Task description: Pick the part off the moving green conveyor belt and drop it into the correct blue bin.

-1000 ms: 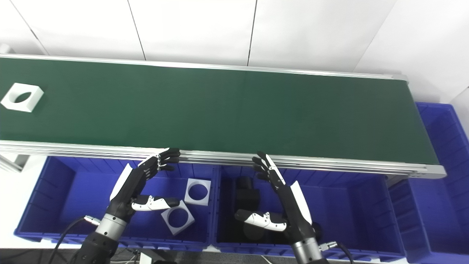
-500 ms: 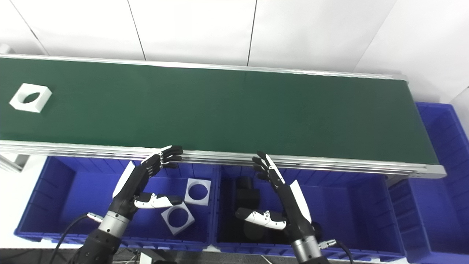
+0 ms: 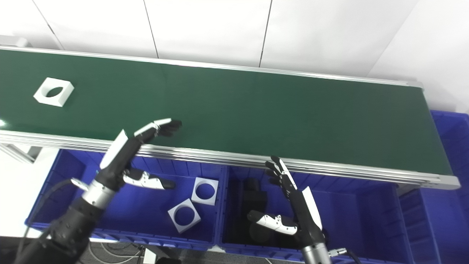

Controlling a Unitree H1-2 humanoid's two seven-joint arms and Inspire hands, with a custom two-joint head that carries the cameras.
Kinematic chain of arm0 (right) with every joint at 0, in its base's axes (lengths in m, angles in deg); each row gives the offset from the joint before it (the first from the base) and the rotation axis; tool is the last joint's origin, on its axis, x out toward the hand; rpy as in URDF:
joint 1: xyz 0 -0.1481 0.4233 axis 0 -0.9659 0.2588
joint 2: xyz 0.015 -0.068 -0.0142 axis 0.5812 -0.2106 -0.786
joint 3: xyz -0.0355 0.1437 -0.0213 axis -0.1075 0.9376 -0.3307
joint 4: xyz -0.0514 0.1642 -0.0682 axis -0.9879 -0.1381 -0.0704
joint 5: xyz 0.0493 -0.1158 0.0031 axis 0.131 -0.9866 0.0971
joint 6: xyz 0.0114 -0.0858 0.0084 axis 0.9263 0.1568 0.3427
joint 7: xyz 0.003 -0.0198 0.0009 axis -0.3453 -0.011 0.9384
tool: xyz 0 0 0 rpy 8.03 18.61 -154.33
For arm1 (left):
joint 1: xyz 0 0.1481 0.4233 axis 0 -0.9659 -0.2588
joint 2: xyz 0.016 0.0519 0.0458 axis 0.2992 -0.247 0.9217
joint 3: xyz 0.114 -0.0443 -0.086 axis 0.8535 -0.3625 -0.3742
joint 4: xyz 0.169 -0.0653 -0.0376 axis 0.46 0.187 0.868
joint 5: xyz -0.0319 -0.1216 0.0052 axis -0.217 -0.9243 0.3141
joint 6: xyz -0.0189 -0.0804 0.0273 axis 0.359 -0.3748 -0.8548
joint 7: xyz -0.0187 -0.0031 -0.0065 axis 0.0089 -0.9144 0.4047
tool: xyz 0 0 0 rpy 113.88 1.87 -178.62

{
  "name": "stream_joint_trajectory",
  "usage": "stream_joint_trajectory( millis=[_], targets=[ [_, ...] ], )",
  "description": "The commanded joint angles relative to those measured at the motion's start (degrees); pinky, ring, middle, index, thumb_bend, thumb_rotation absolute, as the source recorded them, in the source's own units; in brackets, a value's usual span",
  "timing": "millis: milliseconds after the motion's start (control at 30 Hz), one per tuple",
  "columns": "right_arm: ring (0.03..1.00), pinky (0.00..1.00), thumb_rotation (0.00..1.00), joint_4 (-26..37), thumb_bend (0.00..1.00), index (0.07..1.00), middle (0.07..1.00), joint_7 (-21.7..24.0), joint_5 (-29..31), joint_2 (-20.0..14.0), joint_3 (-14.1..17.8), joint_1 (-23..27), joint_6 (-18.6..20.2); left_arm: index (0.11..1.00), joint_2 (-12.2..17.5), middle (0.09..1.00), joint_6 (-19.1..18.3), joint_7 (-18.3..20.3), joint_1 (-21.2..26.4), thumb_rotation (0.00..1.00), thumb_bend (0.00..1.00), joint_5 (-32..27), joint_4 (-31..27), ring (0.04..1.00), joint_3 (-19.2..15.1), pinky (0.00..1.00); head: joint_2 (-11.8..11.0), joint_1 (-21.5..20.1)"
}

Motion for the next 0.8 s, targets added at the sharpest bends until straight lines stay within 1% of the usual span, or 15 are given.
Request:
stream_joint_trajectory(
  millis=[0,33,67,133,167,200,300,333,367,400,533,567,600,633,767],
  targets=[
    [0.866,0.81,0.52,0.2,0.86,0.975,0.904,0.0,0.8,-0.2,0.5,0.7,-4.1,0.845,1.9,0.846,1.7,1.0,1.4,0.45,0.94,0.0,-1.8,0.836,-1.1,0.82,-0.5,0.8],
    [0.864,0.81,0.52,0.0,0.86,0.975,0.903,0.0,0.6,-0.3,0.5,0.7,-4.3,0.849,2.7,0.849,1.7,1.6,1.8,0.46,0.94,0.3,-2.2,0.838,-1.7,0.82,-0.5,0.8],
    [0.863,0.81,0.52,-0.3,0.86,0.974,0.902,0.0,0.5,-0.3,0.6,0.8,-4.6,0.849,3.3,0.847,1.7,2.0,2.2,0.47,0.94,0.9,-2.5,0.829,-2.2,0.80,-0.8,1.5],
    [0.864,0.81,0.52,-0.6,0.87,0.973,0.903,0.1,0.8,-0.4,0.7,0.9,-4.7,0.847,4.2,0.845,1.7,3.6,3.1,0.46,0.94,0.4,-2.8,0.819,-3.0,0.78,-1.0,1.9],
    [0.865,0.81,0.52,-0.7,0.87,0.974,0.904,0.2,1.0,-0.4,0.7,0.9,-4.8,0.846,4.4,0.845,1.7,4.3,3.3,0.44,0.94,-0.1,-2.8,0.818,-3.4,0.78,-1.0,1.9],
    [0.866,0.81,0.52,-1.1,0.87,0.974,0.905,0.2,1.3,-0.5,0.6,1.1,-5.0,0.845,4.8,0.846,1.7,5.4,3.8,0.43,0.93,-0.3,-3.0,0.817,-3.9,0.78,-1.6,2.6],
    [0.867,0.81,0.51,-1.8,0.87,0.974,0.904,0.2,1.9,-0.6,0.7,1.3,-5.4,0.847,5.4,0.855,1.3,8.0,4.9,0.40,0.92,0.0,-3.5,0.828,-5.6,0.78,-2.1,3.1],
    [0.867,0.81,0.50,-1.9,0.86,0.974,0.905,0.3,2.0,-0.7,0.7,1.4,-5.4,0.846,5.4,0.854,1.2,8.7,5.3,0.39,0.92,-0.2,-3.5,0.829,-6.0,0.78,-2.5,3.8],
    [0.867,0.81,0.50,-2.0,0.86,0.975,0.904,0.3,2.0,-0.7,0.8,1.4,-5.4,0.846,5.4,0.855,1.2,9.4,5.5,0.38,0.92,-0.3,-3.4,0.830,-6.4,0.79,-2.5,3.8],
    [0.867,0.81,0.50,-2.2,0.86,0.975,0.904,0.2,2.1,-0.9,0.7,1.4,-5.4,0.846,5.1,0.855,1.0,9.9,5.8,0.38,0.92,-0.1,-3.3,0.830,-6.9,0.79,-3.1,4.8],
    [0.867,0.81,0.50,-2.9,0.86,0.976,0.903,-0.1,2.4,-1.7,0.6,1.6,-5.4,0.846,4.1,0.858,1.0,11.3,6.5,0.37,0.92,0.7,-2.7,0.833,-8.0,0.78,-4.5,7.4],
    [0.867,0.81,0.50,-3.2,0.86,0.976,0.903,-0.1,2.6,-2.0,0.6,1.6,-5.4,0.845,3.8,0.858,1.2,11.6,6.7,0.36,0.92,0.9,-2.5,0.832,-8.0,0.78,-5.2,8.3],
    [0.866,0.81,0.50,-3.4,0.86,0.977,0.902,-0.2,2.7,-2.2,0.5,1.7,-5.4,0.844,3.6,0.857,1.3,11.8,6.8,0.36,0.91,1.1,-2.3,0.829,-8.0,0.78,-5.2,8.3],
    [0.867,0.81,0.50,-3.6,0.86,0.978,0.902,-0.2,2.9,-2.3,0.5,1.7,-5.4,0.843,3.3,0.855,1.4,11.7,6.8,0.36,0.91,1.7,-2.1,0.827,-8.0,0.78,-5.8,8.8],
    [0.872,0.83,0.50,-4.0,0.86,0.981,0.908,0.1,4.0,-2.9,0.3,1.9,-5.4,0.844,2.4,0.855,1.6,11.7,6.5,0.38,0.92,3.1,-1.7,0.823,-8.2,0.77,-6.7,10.0]
  ],
)
